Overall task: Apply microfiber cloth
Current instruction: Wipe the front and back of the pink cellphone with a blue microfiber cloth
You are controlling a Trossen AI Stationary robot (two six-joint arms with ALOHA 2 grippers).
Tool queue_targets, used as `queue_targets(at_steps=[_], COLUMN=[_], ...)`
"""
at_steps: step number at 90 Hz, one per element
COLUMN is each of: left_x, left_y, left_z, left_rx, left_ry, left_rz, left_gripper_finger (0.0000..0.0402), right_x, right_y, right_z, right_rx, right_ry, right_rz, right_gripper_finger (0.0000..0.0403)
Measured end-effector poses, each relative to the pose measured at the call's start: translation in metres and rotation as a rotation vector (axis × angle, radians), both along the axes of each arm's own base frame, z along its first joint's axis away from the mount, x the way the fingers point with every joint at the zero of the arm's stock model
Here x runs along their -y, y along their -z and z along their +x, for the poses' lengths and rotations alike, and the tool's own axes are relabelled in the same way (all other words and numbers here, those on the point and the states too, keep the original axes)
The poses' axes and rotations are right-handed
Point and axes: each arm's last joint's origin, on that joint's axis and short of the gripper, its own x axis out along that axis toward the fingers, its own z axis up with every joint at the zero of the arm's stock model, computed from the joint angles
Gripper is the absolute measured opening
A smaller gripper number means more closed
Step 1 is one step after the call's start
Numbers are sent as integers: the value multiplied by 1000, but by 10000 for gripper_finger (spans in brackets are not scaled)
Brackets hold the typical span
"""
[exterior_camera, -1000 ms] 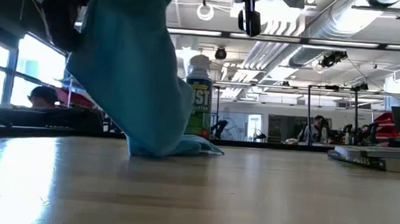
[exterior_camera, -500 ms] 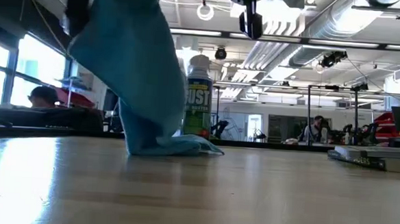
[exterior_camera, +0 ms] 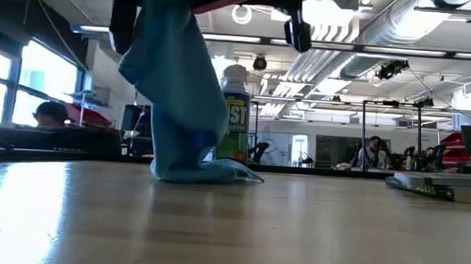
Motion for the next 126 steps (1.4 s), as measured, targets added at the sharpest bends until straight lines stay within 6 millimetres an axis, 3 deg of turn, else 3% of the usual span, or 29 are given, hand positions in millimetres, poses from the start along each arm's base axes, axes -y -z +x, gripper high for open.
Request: queue_targets(at_steps=[36, 64, 80, 103, 126], left_x=[16, 6, -9, -14, -20], left_y=[4, -27, -17, 2, -3], left_z=[-8, 2, 14, 26, 39], left_rx=[9, 114, 61, -4, 41], left_ry=[36, -99, -30, 47, 43], left_rz=[-138, 1, -45, -51, -21], left_gripper_finger=[0, 0, 0, 0, 0], right_x=[7, 7, 8, 9, 10], right_y=[-1, -1, -1, -3, -4], right_z=[1, 1, 2, 2, 2], right_rx=[7, 4, 11, 28, 41], right_ry=[14, 29, 54, 83, 110], right_rz=[1, -3, -1, -9, -24], right_gripper_finger=[1, 1, 1, 1, 1])
